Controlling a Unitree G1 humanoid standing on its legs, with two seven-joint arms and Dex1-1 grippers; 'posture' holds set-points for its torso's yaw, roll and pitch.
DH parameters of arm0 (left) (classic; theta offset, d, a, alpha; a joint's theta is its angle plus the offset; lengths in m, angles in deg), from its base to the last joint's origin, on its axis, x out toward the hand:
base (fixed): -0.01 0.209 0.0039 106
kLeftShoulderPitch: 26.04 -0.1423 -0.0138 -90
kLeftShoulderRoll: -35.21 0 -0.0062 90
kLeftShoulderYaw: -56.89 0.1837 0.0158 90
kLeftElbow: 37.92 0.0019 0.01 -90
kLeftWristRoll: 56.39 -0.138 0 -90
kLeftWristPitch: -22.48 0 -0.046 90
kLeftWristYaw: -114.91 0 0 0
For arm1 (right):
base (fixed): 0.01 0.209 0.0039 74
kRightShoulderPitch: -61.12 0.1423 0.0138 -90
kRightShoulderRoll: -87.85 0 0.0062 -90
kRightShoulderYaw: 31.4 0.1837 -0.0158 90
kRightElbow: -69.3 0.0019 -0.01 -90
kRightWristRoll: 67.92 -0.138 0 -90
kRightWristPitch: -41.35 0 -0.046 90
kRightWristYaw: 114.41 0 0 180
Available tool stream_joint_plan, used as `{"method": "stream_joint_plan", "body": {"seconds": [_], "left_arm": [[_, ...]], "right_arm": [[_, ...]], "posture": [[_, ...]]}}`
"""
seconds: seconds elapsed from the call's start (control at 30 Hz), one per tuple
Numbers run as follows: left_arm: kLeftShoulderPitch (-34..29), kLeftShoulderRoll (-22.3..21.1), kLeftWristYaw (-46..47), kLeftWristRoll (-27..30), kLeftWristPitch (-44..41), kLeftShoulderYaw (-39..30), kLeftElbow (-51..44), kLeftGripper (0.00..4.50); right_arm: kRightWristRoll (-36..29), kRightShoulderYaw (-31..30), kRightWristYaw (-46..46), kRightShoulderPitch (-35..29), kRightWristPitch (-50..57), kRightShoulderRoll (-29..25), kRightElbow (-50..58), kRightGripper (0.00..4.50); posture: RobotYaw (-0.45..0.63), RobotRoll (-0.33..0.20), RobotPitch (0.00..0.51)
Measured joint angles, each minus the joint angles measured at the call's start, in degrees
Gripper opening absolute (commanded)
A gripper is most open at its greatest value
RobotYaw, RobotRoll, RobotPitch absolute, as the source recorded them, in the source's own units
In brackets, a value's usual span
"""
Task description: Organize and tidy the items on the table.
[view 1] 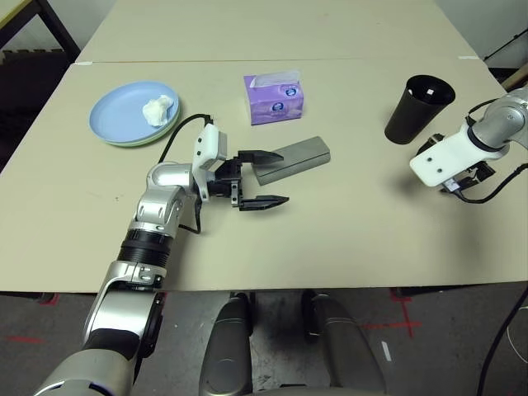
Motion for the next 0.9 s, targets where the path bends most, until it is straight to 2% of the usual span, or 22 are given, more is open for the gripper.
{"method": "stream_joint_plan", "body": {"seconds": [0.43,0.57,0.8,0.83,0.9], "left_arm": [[-0.3,-0.3,0.1,0.5,-1.0,0.0,0.0,4.5],[-0.3,-0.3,0.1,0.5,-1.1,0.0,-0.1,4.5],[-0.3,-0.5,0.1,0.6,-1.3,0.0,-0.1,4.5],[-0.3,-0.5,0.1,0.6,-1.3,0.0,-0.1,4.5],[-0.3,-0.5,0.1,0.6,-1.3,0.0,-0.1,4.5]], "right_arm": [[0.3,0.0,-0.4,0.0,-1.3,-1.0,-0.3,4.38],[0.4,-0.1,-0.4,0.0,-1.4,-1.1,-0.5,3.42],[0.4,-0.4,-0.6,0.0,-1.6,-1.0,-0.6,0.63],[0.4,-0.4,-0.7,0.0,-1.6,-0.9,-0.6,0.4],[0.3,-0.3,-1.0,0.0,-1.6,-0.9,-0.6,0.4]], "posture": [[0.12,0.0,0.279],[0.13,0.0,0.277],[0.13,0.0,0.268],[0.13,0.0,0.266],[0.13,0.0,0.261]]}}
